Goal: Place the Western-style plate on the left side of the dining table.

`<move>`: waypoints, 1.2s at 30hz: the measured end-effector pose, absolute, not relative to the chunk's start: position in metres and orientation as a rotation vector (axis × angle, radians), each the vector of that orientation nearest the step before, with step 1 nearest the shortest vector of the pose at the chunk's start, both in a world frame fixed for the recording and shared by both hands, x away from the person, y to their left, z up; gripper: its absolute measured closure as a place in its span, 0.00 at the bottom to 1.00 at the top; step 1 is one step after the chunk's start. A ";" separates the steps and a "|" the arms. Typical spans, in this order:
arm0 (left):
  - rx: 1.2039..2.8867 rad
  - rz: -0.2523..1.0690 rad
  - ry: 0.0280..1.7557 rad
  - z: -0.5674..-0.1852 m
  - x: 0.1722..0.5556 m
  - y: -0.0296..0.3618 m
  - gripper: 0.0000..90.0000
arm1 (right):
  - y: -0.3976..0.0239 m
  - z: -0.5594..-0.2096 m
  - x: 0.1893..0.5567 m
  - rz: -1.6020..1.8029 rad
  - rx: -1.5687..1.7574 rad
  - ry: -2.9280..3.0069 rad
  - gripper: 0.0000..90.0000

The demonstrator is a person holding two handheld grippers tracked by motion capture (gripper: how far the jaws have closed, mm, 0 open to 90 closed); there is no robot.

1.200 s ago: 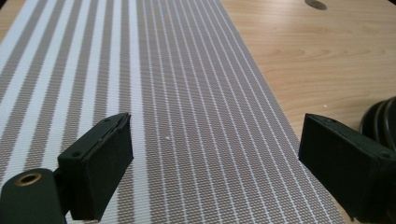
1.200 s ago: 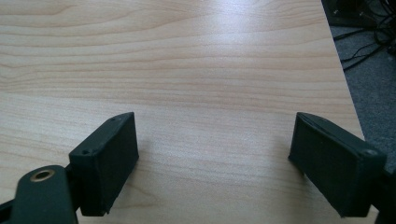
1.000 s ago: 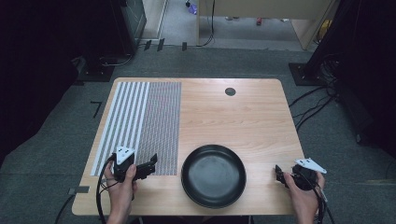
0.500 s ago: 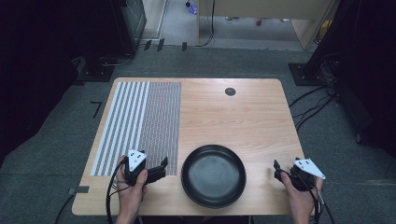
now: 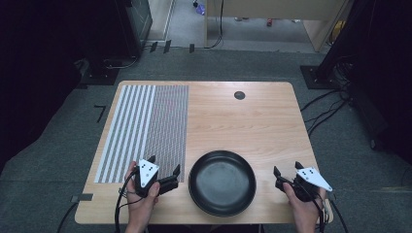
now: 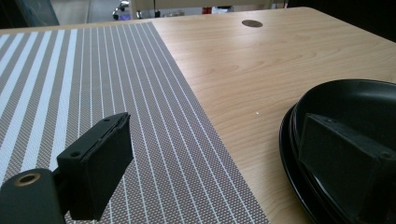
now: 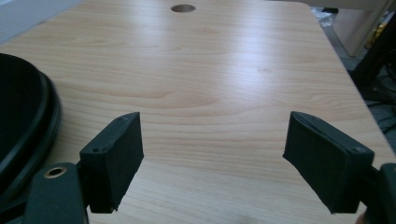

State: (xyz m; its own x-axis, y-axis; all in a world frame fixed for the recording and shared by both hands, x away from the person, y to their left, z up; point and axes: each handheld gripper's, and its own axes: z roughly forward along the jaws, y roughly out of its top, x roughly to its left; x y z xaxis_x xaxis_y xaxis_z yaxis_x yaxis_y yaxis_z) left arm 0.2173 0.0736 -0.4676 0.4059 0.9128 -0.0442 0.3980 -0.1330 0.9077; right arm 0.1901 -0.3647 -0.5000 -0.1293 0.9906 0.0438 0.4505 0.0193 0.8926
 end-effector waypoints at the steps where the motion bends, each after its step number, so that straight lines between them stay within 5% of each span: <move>1: 1.718 0.685 1.152 -0.468 0.217 0.073 0.11 | -0.362 -0.499 0.190 1.071 1.485 1.656 0.21; 25: 1.817 0.501 1.129 -0.481 0.209 0.043 0.11 | -0.291 -0.490 0.190 1.173 1.445 1.805 0.25; 29: 1.848 0.460 1.125 -0.484 0.206 0.035 0.14 | -0.284 -0.493 0.190 1.176 1.479 1.810 0.39; 31: 1.866 0.446 1.129 -0.487 0.205 0.032 0.20 | -0.281 -0.495 0.187 1.184 1.448 1.846 0.58; 36: 1.881 0.371 1.145 -0.493 0.201 0.027 0.34 | -0.281 -0.497 0.187 1.183 1.511 1.866 0.70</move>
State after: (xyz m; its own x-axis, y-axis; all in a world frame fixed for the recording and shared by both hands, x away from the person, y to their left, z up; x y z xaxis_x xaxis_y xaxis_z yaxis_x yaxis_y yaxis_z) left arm 0.2009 0.0266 -0.4928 0.5311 0.8284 -0.1779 0.5661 -0.1907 0.8020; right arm 0.1867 -0.2813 -0.4975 -0.2903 0.9434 0.1604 0.5473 0.0262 0.8365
